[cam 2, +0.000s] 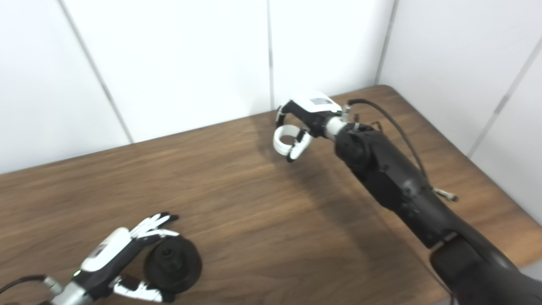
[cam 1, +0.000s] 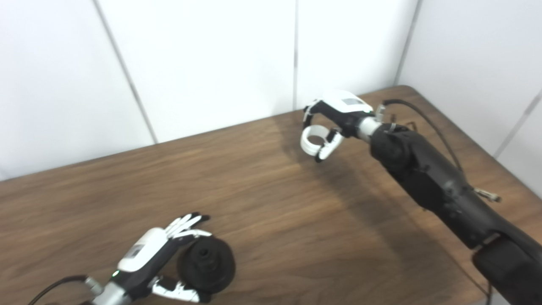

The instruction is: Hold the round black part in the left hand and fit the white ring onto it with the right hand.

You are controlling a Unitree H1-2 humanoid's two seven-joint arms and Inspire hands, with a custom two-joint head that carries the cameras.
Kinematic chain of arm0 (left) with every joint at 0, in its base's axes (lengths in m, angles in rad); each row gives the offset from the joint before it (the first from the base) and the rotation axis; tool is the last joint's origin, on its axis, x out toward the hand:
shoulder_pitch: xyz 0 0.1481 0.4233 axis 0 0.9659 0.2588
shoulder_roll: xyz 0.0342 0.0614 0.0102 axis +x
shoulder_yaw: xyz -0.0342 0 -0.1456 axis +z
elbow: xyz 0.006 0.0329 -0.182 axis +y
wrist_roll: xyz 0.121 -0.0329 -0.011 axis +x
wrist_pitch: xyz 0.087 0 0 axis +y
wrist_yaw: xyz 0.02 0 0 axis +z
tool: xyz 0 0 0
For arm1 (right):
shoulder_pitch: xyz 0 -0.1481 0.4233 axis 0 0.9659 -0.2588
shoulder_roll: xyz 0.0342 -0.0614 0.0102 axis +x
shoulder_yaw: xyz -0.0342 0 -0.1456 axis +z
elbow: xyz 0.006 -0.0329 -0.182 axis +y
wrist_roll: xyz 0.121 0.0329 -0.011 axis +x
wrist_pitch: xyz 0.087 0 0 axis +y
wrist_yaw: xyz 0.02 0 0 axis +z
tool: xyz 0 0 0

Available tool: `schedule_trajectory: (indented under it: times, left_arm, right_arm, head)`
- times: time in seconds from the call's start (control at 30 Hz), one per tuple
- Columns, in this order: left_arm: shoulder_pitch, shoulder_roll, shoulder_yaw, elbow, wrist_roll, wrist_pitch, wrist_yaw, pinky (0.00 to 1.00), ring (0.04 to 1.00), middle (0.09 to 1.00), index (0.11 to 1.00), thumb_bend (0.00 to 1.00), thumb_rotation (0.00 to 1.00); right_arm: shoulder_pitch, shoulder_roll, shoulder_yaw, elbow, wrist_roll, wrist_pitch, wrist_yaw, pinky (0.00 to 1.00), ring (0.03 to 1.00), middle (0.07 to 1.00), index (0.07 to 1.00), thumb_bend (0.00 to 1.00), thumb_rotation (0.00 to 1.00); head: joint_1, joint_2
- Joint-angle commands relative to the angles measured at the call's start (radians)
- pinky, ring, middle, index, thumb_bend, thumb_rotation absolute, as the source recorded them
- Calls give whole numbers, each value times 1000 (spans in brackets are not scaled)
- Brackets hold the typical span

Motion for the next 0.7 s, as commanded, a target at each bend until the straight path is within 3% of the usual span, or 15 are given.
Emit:
schedule_trajectory:
  times: [0.0,0.3,0.67]
  left_arm:
    - [20,0,-32,10,93,69,-57,1000,1000,963,484,523,70]
    - [11,-31,-43,12,103,94,-43,1000,1000,972,483,523,73]
    - [-4,-57,-54,23,133,118,-31,1000,1000,982,483,522,76]
  right_arm:
    - [-27,-32,-23,-43,12,-44,-10,927,913,847,482,526,139]
    - [11,-34,-38,-130,44,-66,28,940,916,848,482,526,136]
    - [34,-20,-20,-228,55,-93,91,944,915,854,481,526,138]
  head:
    - [35,9]
    - [152,36]
    - [226,60]
